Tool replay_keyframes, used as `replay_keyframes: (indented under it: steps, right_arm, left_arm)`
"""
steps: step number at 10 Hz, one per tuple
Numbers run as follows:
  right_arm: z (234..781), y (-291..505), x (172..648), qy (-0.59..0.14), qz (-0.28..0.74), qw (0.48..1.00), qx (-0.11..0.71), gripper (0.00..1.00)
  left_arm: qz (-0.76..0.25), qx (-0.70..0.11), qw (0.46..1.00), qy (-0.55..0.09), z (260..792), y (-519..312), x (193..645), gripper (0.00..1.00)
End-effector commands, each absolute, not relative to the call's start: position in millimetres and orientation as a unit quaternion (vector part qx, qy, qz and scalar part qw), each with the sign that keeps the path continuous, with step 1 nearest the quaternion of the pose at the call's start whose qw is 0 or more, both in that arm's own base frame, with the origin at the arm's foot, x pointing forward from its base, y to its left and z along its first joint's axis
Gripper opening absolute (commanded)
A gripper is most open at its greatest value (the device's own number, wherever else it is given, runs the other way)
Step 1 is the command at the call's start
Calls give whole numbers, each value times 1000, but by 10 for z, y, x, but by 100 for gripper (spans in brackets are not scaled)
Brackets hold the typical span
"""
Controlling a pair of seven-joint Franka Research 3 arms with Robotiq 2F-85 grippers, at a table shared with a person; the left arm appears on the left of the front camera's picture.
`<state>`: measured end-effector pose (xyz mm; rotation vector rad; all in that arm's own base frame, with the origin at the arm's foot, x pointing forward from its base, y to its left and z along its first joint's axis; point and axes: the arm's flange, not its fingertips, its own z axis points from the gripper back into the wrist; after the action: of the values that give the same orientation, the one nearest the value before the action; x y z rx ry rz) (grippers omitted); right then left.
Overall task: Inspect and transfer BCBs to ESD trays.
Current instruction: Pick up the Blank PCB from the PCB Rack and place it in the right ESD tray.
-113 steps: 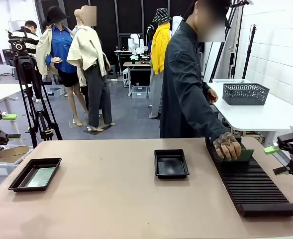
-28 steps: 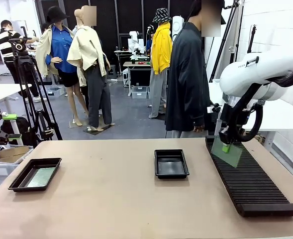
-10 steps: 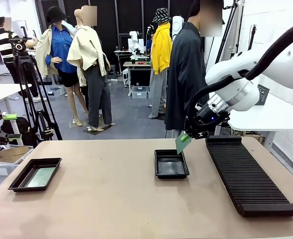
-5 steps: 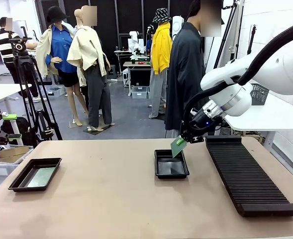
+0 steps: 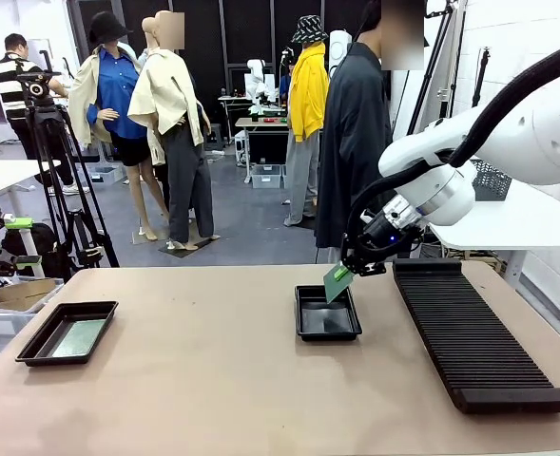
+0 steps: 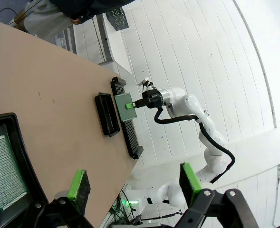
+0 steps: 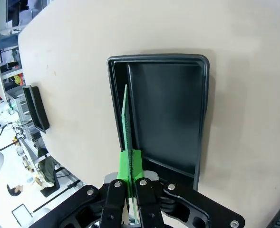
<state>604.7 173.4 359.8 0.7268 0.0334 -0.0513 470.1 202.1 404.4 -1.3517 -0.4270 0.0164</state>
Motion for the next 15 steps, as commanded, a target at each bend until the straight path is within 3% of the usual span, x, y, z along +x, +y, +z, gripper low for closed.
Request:
replay_keyframes:
  steps: [1, 15]
  right_arm:
    - [3528, 1838, 6126, 11, -21, 932, 362, 0]
    - [3114, 2140, 6046, 21, -14, 938, 345, 0]
  left_arm:
    - [8, -619, 760, -199, 4062, 2026, 4690, 100]
    - [8, -619, 760, -199, 4062, 2026, 4690, 100]
